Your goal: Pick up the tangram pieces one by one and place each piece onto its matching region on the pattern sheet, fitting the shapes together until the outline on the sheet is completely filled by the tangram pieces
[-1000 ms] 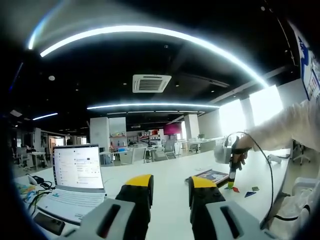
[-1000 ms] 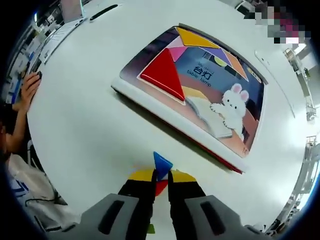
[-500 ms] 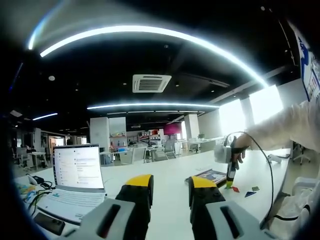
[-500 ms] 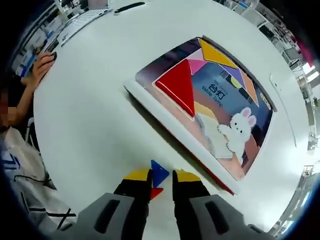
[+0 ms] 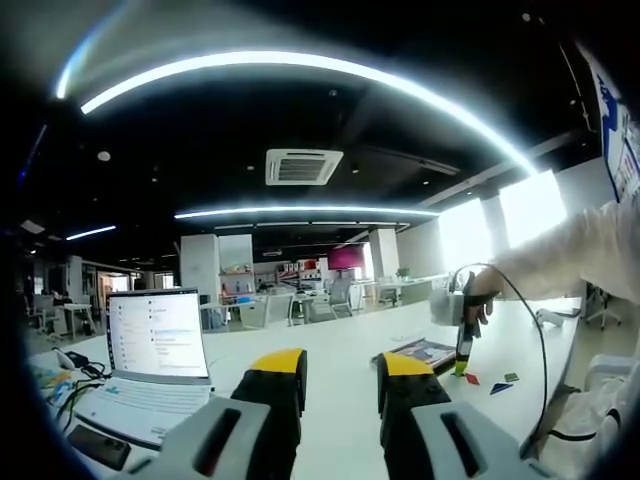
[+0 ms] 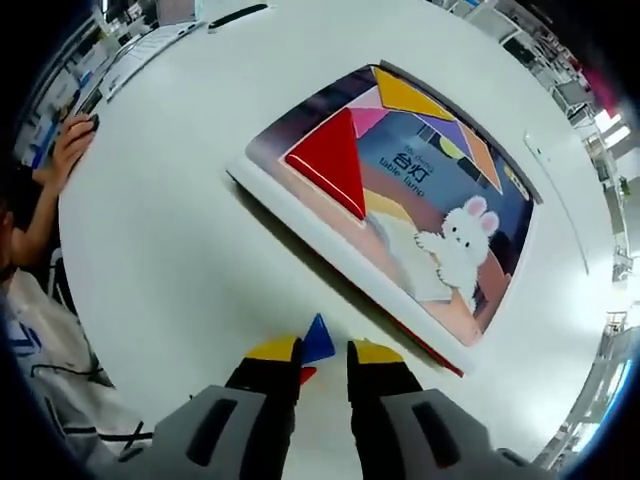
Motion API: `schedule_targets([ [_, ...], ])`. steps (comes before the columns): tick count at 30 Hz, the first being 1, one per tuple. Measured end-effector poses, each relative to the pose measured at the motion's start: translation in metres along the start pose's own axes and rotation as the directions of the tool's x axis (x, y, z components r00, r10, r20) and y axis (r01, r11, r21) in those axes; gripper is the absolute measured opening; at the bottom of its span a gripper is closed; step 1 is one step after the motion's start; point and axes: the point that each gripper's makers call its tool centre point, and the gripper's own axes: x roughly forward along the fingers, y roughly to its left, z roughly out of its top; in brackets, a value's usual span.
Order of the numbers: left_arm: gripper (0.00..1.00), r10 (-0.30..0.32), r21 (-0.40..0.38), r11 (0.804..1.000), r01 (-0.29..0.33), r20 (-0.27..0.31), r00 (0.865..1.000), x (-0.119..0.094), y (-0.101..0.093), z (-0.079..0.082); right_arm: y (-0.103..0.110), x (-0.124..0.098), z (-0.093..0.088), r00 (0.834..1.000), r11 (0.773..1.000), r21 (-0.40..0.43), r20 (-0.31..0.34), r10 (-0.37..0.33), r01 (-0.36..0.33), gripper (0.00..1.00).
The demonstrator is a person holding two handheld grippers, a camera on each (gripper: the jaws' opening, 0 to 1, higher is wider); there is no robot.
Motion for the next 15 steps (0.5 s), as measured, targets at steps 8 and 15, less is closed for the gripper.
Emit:
schedule_targets([
  [8,0.30,0.004,-0.003,1.000,-0.004,0.004,1.000,-0.0013,0.0014,0.0004,0.0007,0.0005,0.0007,1.000,1.000,0.025,-0.022,-0.003,0.003,0.17],
  [15,0.30,0.008,-0.004,1.000,-0.008,0.006,1.000,-0.0018,0.0023,0.0006,0.0020,0.0001,-0.0004,0.999,0.999,0.037,-0.035,-0.002,0.003,0.16],
])
